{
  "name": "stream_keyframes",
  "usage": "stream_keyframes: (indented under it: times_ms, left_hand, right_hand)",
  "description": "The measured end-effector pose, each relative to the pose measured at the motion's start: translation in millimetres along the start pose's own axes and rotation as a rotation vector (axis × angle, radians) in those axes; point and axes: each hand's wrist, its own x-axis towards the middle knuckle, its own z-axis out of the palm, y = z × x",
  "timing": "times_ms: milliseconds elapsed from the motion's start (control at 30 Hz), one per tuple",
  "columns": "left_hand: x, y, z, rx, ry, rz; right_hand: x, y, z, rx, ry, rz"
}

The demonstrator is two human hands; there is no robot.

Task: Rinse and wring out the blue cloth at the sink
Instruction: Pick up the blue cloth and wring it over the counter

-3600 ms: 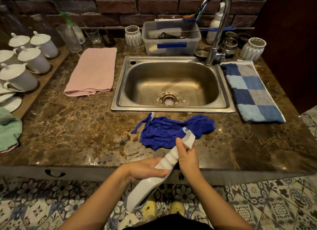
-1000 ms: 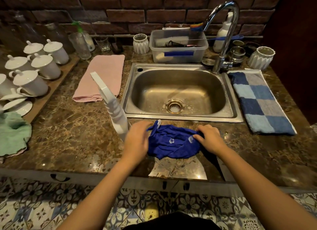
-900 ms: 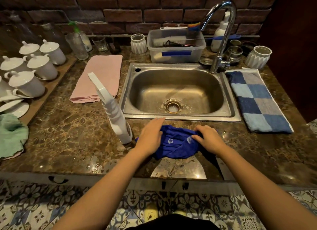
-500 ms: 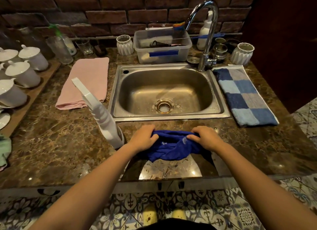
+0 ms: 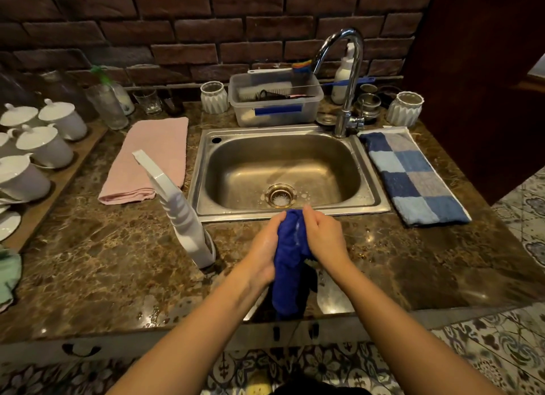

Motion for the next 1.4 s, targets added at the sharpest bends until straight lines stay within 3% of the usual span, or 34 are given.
stream_keyframes:
  times_ms: [167, 267, 467, 567, 667, 833, 967, 1100, 1267, 1400]
  left_hand:
    - [-8.9, 15.7, 9.0, 0.088, 0.070, 0.088]
    - [-14.7, 15.8, 20.1, 0.172, 0.086, 0.094]
    - [-34.3, 21.3, 28.2, 0.239, -0.079, 0.102]
    - [-37.6, 26.5, 27.6, 0.214, -0.065, 0.089]
    - [-39.9, 27.4, 32.5, 0.187, -0.045, 0.094]
    - [-46.9, 18.9, 42.4, 0.221, -0.091, 0.076]
    - [-50.9, 28.5, 39.6, 0.247, -0.058, 0.032]
    - [-47.8, 39.6, 37.9, 0.148, -0.013, -0.007]
    - [-54.2, 21.8, 45.0, 0.017, -0.152, -0.029]
    - [-55.7, 21.8, 37.9, 0.038, -0.274, -0.103]
  right_hand:
    - [-18.1, -17.1, -2.8, -0.050, -0.036, -0.114]
    - [-18.2, -25.4, -7.2, -0.067, 0.066, -0.129]
    - [-1.7, -37.2, -24.1, 0.082, 0.154, -0.064]
    - [-12.0, -41.9, -25.8, 0.088, 0.102, -0.113]
    - [-30.9, -48.3, -22.2, -0.074, 0.064, -0.218]
    - [-10.2, -63.3, -39.6, -0.061, 0.168, -0.151]
    - [-4.0, -61.5, -43.6, 0.014, 0.111, -0.129]
    - [-35.9, -56.9, -30.3, -0.141, 0.049, -0.214]
    - [-11.9, -66.5, -40.4, -0.094, 0.168, -0.193]
    - [13.6, -59.7, -54.3, 0.007, 0.108, -0.124]
